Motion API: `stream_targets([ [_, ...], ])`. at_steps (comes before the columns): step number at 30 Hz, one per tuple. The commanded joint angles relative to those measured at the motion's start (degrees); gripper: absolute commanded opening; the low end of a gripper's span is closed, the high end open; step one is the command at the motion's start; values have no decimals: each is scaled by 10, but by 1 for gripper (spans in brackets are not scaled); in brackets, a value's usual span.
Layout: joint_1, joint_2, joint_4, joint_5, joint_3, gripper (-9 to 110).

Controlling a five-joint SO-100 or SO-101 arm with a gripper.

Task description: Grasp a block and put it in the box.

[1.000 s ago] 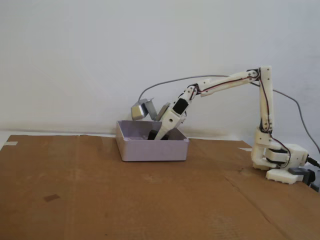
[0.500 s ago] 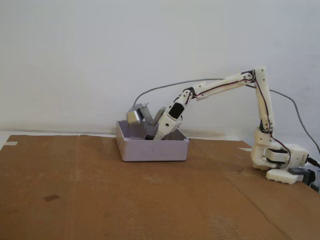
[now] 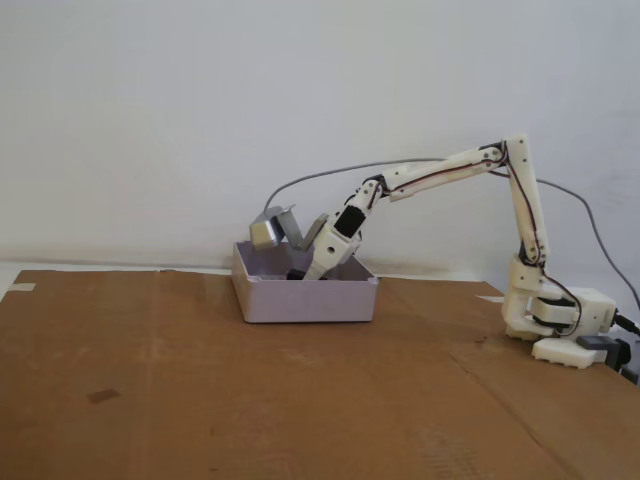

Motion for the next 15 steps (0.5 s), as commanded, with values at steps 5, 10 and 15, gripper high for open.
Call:
stream_targets([
  [5,15,24,-29,-6,-68,1],
  [10,15,24,-29,-6,-64,1],
  [15,15,23,-29,-5,-63,1],
])
